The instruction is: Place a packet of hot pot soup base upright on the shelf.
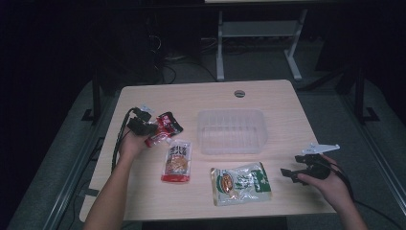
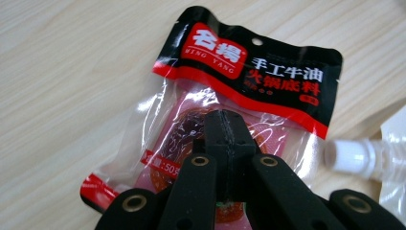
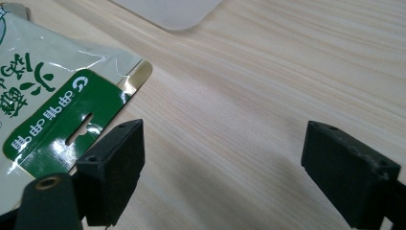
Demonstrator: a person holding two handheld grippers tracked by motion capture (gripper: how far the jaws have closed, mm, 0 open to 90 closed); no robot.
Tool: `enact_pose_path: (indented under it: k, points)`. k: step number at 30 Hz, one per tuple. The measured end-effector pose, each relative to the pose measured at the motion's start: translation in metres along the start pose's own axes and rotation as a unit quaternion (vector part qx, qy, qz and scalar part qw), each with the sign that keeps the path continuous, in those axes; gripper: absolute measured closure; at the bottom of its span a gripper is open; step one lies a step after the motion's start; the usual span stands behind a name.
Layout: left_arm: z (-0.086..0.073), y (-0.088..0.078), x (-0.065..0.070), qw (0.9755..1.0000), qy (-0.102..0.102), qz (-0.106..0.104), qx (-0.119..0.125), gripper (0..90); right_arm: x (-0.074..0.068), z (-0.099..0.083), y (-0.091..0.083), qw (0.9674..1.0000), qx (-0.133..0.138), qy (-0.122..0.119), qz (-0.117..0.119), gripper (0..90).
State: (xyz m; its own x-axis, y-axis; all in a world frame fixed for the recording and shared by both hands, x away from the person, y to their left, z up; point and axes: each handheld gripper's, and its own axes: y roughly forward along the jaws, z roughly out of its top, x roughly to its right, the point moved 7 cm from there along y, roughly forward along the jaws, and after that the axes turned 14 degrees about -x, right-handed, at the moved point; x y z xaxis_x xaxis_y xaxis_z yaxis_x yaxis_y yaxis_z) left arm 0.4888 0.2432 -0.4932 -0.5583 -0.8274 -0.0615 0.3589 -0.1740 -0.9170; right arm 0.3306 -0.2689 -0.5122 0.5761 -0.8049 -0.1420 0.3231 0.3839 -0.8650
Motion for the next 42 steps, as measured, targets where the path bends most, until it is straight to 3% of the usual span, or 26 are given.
enact_pose_path:
  k: [6,12,21,31,37,42]
  points:
    - [-0.018,-0.007,-0.011,0.9999,-0.01,-0.004,0.007,90.0,0.001,-0.001,0.0,1.0,-0.001,0.0,0.0,14.6]
    - [-0.039,-0.016,-0.017,0.9993,-0.033,-0.016,0.003,90.0,-0.001,0.0,0.001,1.0,-0.003,-0.001,0.002,14.6]
    - [-0.06,-0.027,-0.015,0.9994,-0.031,-0.014,-0.007,90.0,-0.002,-0.001,0.001,1.0,-0.006,-0.002,0.002,14.5]
    - [-0.095,-0.043,-0.004,0.999,-0.028,-0.032,-0.011,90.0,-0.003,-0.001,0.001,1.0,-0.008,-0.002,0.004,14.5]
    - [-0.117,-0.053,0.005,0.9975,-0.039,-0.059,-0.001,90.0,-0.004,0.0,0.001,1.0,-0.006,-0.004,0.004,14.5]
    - [-0.131,-0.059,0.014,0.9972,-0.036,-0.066,0.001,90.0,-0.004,-0.001,0.001,0.9999,-0.008,-0.005,0.004,14.5]
